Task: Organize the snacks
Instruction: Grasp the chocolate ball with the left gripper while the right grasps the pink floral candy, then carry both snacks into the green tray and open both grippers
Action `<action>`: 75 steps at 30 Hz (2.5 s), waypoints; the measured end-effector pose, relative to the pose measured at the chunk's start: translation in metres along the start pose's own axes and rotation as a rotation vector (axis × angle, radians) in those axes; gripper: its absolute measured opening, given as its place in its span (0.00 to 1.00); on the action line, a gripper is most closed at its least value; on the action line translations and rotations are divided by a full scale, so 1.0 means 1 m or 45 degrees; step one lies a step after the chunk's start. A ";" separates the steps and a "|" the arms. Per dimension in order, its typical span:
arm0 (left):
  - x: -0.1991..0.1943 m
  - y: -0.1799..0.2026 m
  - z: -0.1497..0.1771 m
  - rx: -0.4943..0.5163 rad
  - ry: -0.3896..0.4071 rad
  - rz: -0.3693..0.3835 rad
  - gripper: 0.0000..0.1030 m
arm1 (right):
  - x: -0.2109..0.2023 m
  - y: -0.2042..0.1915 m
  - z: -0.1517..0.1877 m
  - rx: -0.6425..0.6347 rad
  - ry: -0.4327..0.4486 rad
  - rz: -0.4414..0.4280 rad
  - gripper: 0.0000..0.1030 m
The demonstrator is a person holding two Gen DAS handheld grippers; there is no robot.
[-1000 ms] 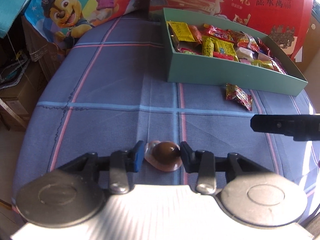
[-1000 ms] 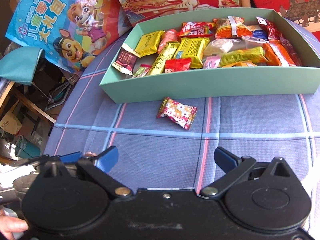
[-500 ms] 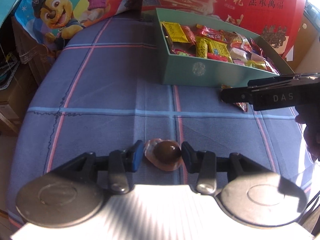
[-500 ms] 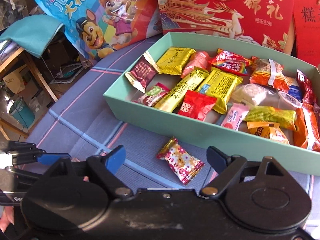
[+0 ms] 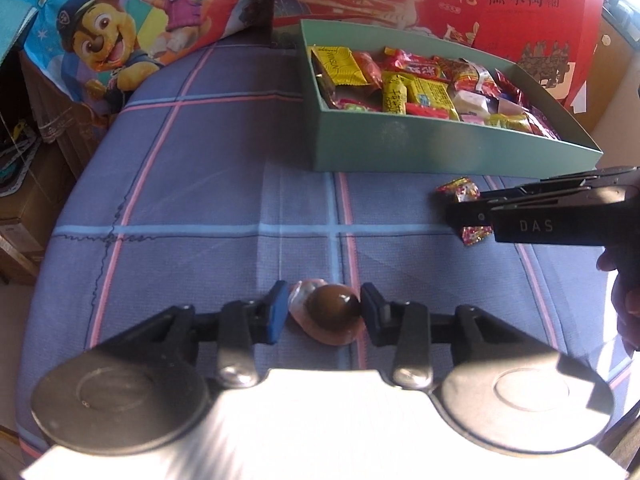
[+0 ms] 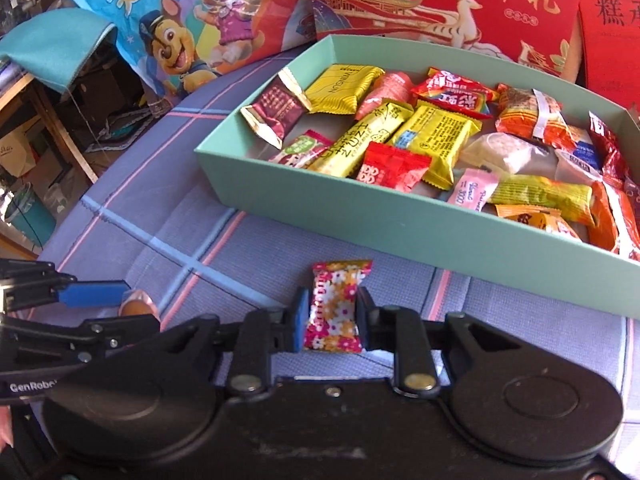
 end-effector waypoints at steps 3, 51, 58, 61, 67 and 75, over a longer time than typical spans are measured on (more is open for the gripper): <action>-0.001 -0.001 0.001 -0.025 -0.001 0.004 0.37 | 0.001 0.003 -0.003 0.037 -0.002 -0.009 0.24; 0.071 0.026 -0.205 0.038 0.072 0.037 0.38 | -0.014 0.113 -0.116 0.438 0.093 -0.015 0.22; 0.055 0.022 -0.212 0.075 0.168 -0.106 1.00 | -0.028 0.117 -0.124 0.470 0.154 0.016 1.00; 0.047 0.023 -0.209 0.053 0.157 -0.094 1.00 | -0.034 0.117 -0.123 0.458 0.126 0.058 1.00; 0.018 0.025 -0.189 0.036 0.186 -0.068 1.00 | -0.051 0.112 -0.102 0.439 0.085 0.119 1.00; -0.009 0.020 -0.134 0.041 0.107 -0.101 1.00 | -0.083 0.104 -0.056 0.404 0.056 0.210 1.00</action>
Point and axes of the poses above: each gripper's, at about its wrist camera, not at the fingertips, and x roughly the way its jaws point, y to its right, z to its underside, the point moved 10 cm from there along x, roughly the way its jaws point, and after that the axes turned 6 degrees about z, right-handed, at the moved point
